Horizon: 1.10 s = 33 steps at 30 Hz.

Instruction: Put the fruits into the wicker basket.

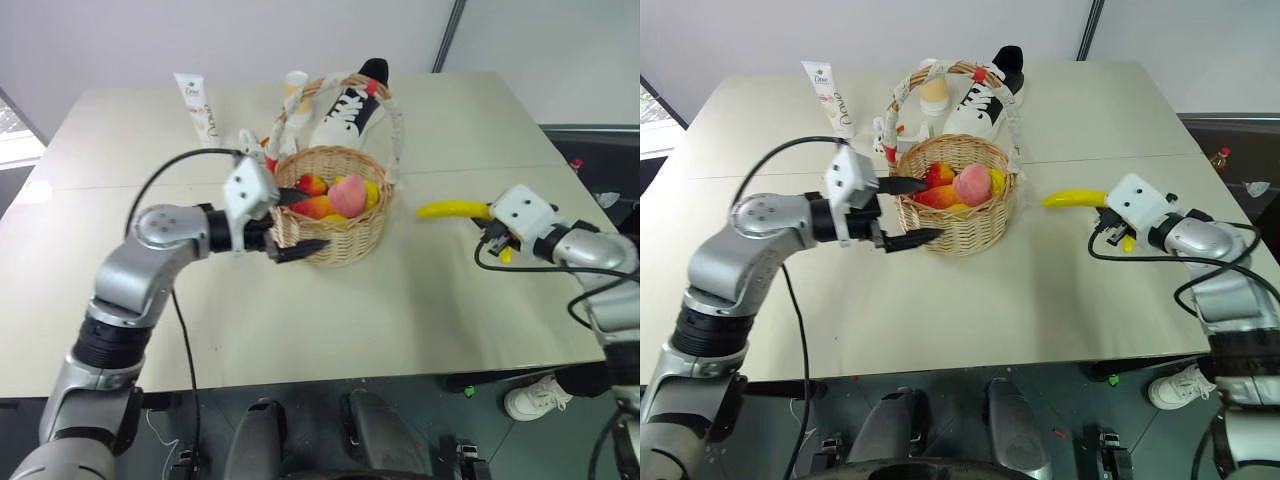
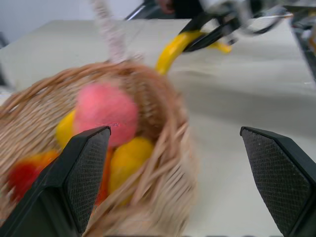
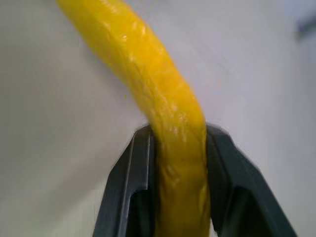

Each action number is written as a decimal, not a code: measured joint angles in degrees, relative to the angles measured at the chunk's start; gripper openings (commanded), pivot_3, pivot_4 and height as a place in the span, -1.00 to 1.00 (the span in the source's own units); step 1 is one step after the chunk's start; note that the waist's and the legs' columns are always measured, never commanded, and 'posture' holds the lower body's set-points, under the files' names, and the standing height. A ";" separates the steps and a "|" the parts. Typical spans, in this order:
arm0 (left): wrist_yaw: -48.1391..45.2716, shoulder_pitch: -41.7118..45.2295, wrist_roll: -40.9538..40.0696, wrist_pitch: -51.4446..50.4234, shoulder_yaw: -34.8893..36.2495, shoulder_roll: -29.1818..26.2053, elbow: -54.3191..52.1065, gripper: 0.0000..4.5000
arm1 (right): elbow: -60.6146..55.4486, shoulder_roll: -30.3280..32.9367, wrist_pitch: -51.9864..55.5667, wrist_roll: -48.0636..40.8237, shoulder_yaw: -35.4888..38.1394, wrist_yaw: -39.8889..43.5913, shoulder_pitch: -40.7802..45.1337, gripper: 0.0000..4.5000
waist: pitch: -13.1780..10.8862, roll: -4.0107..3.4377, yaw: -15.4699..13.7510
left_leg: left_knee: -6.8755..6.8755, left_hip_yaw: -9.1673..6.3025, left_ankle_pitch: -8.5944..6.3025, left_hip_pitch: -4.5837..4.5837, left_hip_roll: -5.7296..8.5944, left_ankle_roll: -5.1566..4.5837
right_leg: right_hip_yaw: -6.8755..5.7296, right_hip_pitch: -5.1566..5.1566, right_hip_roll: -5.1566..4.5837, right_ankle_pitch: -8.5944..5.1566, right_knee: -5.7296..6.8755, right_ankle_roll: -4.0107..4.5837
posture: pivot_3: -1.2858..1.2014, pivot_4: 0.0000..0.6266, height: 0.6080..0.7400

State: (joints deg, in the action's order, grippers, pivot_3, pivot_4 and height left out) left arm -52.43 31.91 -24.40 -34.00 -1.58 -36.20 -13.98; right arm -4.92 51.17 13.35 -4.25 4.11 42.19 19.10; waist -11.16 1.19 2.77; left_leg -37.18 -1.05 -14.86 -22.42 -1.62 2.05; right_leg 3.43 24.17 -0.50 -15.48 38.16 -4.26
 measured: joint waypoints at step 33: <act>4.79 -8.11 -4.96 -3.18 9.10 -4.27 -4.17 1.00 | -2.79 -22.04 9.65 0.73 -14.14 0.15 28.91 0.85 | 0.00 0.06 -0.48 | -0.05 -0.15 0.00 -0.27 -0.06 0.01 | -0.15 0.17 -0.19 0.02 -0.01 0.03 | 0.03 -0.52 1.00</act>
State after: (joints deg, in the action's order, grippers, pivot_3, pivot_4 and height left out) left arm -47.63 23.80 -29.36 -37.18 7.52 -40.46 -18.15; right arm -7.70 29.13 23.00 -3.53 -10.03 42.34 48.01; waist -11.15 1.25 2.29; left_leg -37.23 -1.19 -14.86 -22.69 -1.68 2.06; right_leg 3.28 24.34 -0.69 -15.45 38.15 -4.23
